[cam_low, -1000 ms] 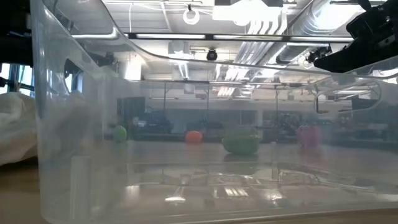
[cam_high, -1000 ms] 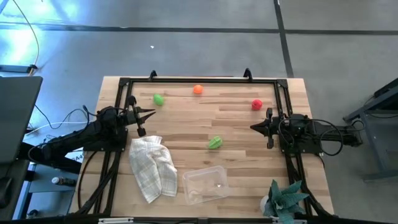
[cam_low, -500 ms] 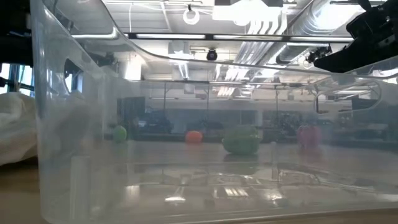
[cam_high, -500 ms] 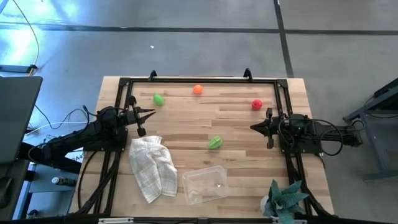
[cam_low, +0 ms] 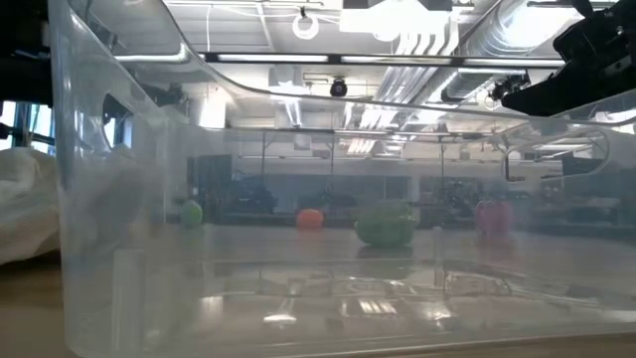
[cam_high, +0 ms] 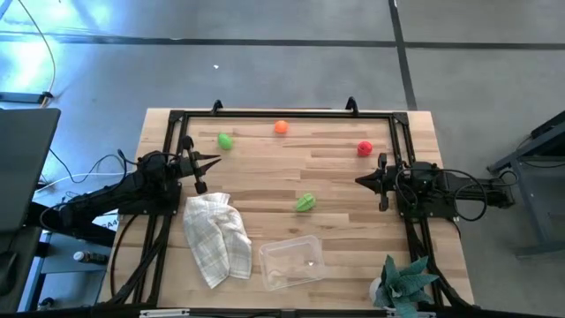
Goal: Pick and placing Produce into tupperware
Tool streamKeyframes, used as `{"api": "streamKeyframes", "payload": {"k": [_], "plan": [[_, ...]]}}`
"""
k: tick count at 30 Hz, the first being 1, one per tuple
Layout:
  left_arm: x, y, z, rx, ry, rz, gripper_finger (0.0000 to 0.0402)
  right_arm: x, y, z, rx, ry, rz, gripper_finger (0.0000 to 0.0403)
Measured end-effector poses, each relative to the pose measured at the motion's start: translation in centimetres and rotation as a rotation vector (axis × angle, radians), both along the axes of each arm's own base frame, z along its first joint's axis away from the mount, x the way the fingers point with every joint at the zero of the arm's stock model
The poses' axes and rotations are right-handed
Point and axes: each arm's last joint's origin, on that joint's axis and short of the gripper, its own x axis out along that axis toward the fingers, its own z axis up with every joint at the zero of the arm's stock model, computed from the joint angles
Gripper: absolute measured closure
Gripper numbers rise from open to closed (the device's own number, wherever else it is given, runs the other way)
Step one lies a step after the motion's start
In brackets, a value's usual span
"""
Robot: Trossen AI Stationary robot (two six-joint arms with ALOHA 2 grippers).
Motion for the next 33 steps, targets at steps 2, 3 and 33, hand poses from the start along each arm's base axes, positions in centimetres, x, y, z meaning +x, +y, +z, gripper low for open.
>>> {"api": "streamKeyframes", "payload": {"k": [2,3,33], "plan": [[0.0,0.0,0.0,0.0,-0.001,0.0,0.0364,0.0,0.0,0.0,0.0,0.0,0.0,0.0402],[0.0,0.0,0.0,-0.001,-0.001,0.0,0.0364,0.0,0.0,0.0,0.0,0.0,0.0,0.0402],[-0.2,-0.4,2.5,-0.531,-0.496,-0.165,0.0364,-0.6,-0.1,4.5,0.709,-0.529,0.068,0.0402]]}}
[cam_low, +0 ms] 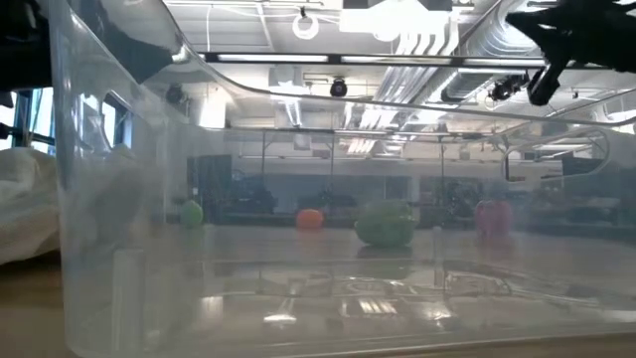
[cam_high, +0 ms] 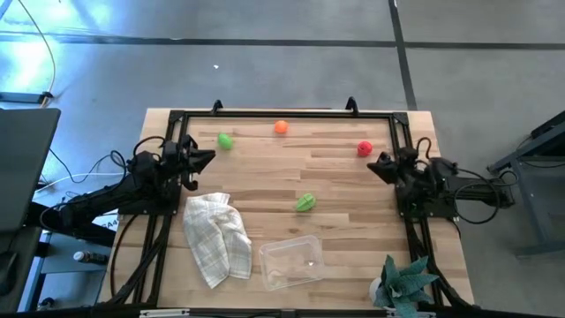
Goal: Pick and placing Produce into tupperware
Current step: Put the red apple into the transparent bin
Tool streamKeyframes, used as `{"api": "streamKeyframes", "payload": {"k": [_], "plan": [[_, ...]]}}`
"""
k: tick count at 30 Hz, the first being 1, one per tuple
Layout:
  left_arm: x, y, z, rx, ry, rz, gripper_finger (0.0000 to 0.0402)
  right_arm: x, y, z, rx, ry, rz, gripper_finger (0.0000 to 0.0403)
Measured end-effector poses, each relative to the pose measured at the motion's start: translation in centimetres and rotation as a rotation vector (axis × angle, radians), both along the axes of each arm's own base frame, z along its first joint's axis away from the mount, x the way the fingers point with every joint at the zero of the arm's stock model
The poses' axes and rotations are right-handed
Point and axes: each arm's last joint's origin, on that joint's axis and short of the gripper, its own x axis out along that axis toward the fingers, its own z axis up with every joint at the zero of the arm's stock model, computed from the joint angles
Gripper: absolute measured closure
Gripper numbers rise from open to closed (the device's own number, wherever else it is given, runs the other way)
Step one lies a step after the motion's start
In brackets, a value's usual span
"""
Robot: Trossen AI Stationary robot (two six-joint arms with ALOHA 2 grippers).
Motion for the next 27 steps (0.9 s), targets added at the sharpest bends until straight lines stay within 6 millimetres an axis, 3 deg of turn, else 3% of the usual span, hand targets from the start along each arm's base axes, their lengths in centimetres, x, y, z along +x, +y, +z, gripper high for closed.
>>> {"api": "streamKeyframes", "payload": {"k": [6,10,13,21,27], "plan": [[-0.6,-0.9,2.0,0.224,-0.155,-0.125,0.0364,-0.5,0.0,1.0,0.016,-0.116,-0.015,0.0402],[-1.6,-1.5,4.0,0.371,-0.3,-0.129,0.0364,-0.7,-0.1,1.5,0.01,-0.172,-0.026,0.0402],[-2.1,-2.0,5.9,0.458,-0.312,-0.125,0.0364,-1.0,0.0,1.8,0.007,-0.212,-0.025,0.0402],[-3.6,-2.9,10.3,0.535,-0.095,-0.108,0.0364,-1.8,0.1,2.9,-0.042,-0.347,-0.021,0.0402],[-3.8,-2.8,11.2,0.464,0.151,-0.071,0.0364,-2.8,0.2,5.2,-0.139,-0.399,-0.073,0.0402]]}}
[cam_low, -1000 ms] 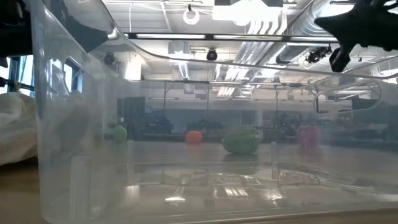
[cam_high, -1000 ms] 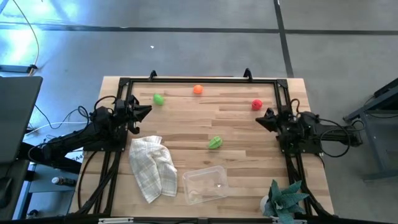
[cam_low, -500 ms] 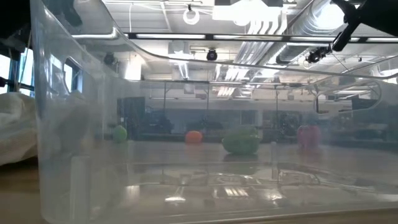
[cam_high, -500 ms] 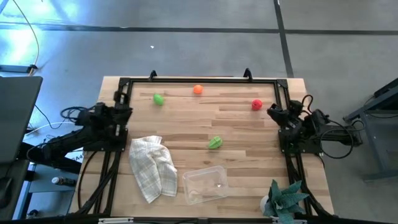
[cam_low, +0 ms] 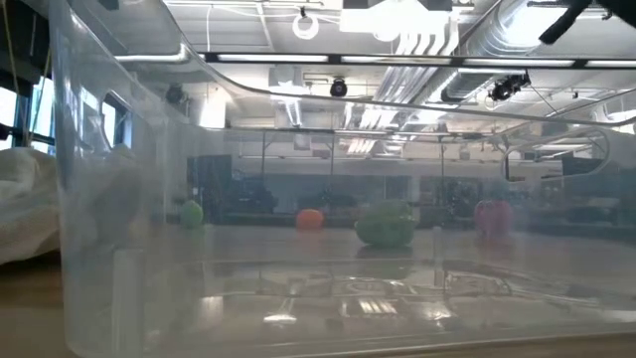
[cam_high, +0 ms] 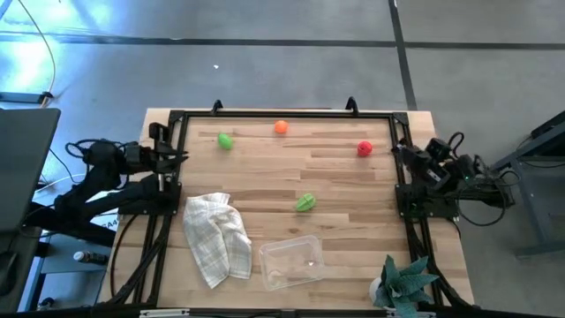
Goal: Pick and placing Produce into tupperware
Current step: Put the red apple into the transparent bin
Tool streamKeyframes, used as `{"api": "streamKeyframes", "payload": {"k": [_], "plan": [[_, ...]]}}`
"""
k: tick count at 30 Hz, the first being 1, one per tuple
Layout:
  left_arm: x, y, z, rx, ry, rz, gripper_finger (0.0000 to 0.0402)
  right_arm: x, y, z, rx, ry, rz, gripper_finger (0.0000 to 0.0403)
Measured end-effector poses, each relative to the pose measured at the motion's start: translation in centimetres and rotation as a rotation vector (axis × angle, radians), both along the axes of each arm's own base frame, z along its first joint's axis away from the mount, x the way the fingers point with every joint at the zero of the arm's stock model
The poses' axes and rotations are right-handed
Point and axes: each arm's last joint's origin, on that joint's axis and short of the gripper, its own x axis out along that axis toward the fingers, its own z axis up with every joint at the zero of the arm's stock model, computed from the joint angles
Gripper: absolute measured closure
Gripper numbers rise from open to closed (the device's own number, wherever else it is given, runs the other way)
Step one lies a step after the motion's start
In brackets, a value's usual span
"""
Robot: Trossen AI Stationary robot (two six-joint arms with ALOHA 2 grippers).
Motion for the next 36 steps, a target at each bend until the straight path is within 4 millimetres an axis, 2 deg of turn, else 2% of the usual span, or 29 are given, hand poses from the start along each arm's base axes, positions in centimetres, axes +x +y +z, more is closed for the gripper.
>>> {"api": "streamKeyframes", "payload": {"k": [5,12,20,26,36], "plan": [[1.1,0.7,-0.9,-0.064,0.127,0.022,0.0364,-1.4,0.1,3.4,-0.069,0.097,-0.067,0.0402],[2.0,1.2,-1.3,-0.098,0.193,0.025,0.0364,-3.4,-0.3,7.3,-0.03,0.428,-0.215,0.0402],[2.0,1.2,-1.3,-0.099,0.193,0.029,0.0364,-3.1,-0.4,10.6,-0.103,0.625,-0.281,0.0402],[2.0,1.2,-1.3,-0.1,0.193,0.03,0.0364,-1.7,-0.6,10.9,-0.142,0.794,-0.363,0.0402],[2.0,1.3,-1.3,-0.105,0.191,0.057,0.0364,0.4,-0.8,9.4,-0.218,1.02,-0.39,0.0402]]}}
